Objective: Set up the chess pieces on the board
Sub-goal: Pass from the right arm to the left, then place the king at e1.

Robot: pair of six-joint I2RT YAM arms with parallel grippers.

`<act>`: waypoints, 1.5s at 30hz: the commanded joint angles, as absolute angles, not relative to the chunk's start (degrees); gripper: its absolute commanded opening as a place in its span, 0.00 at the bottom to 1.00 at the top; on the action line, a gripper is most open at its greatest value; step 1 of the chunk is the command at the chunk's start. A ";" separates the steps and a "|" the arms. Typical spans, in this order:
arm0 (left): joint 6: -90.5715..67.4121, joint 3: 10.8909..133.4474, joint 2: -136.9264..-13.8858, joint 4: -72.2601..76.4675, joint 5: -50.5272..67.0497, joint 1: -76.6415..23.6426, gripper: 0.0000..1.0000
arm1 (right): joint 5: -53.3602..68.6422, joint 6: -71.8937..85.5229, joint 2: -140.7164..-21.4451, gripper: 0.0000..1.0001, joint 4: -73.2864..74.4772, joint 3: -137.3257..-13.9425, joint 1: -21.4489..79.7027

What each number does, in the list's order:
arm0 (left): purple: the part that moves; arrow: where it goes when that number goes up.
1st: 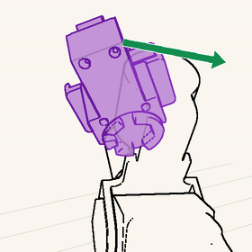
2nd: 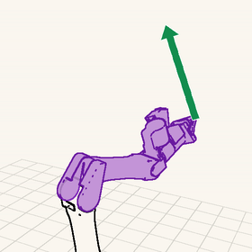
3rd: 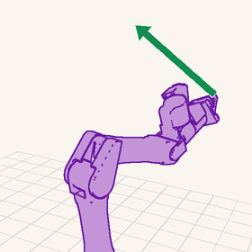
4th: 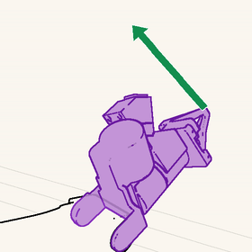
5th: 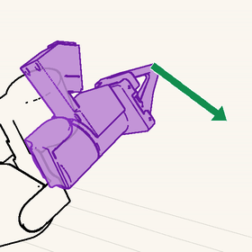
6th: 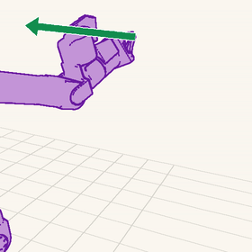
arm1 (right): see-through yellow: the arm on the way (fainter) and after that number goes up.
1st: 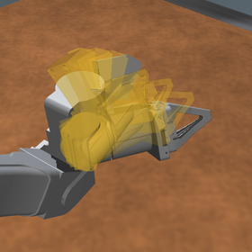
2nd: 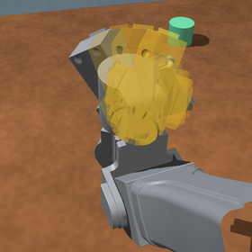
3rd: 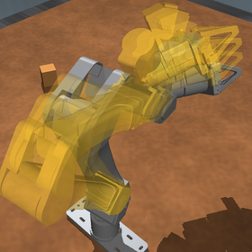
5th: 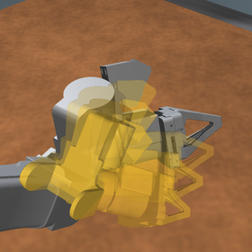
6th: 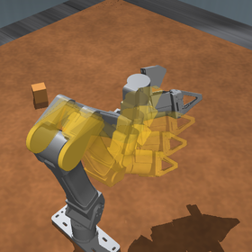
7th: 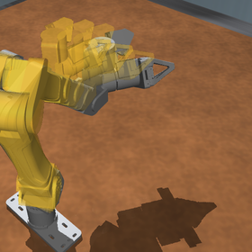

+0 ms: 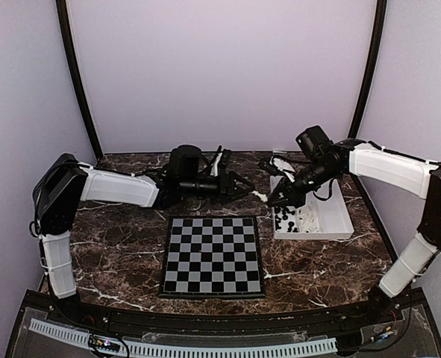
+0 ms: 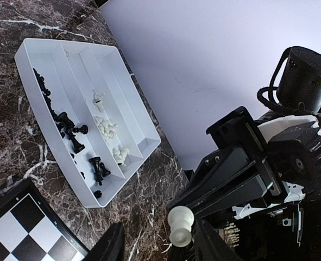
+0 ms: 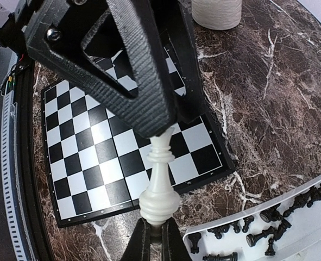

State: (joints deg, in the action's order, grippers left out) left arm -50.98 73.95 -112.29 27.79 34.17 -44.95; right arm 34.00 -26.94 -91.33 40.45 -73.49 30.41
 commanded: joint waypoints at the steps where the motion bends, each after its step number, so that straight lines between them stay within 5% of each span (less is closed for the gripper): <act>1: -51.27 75.46 -112.02 30.15 37.18 -45.47 0.44 | 34.63 -27.33 -91.91 0.00 40.74 -75.54 31.08; 23: -47.07 76.18 -112.27 29.05 38.88 -45.62 0.10 | 33.71 -27.58 -92.17 0.00 40.63 -74.28 31.20; 37: -19.92 63.39 -88.24 -0.13 19.38 -46.23 0.03 | 34.88 -29.81 -92.38 0.00 33.30 -61.79 25.78; 45: -6.86 59.43 -82.80 -15.67 4.00 -56.75 0.03 | 33.69 -29.52 -93.38 0.00 31.04 -61.06 22.48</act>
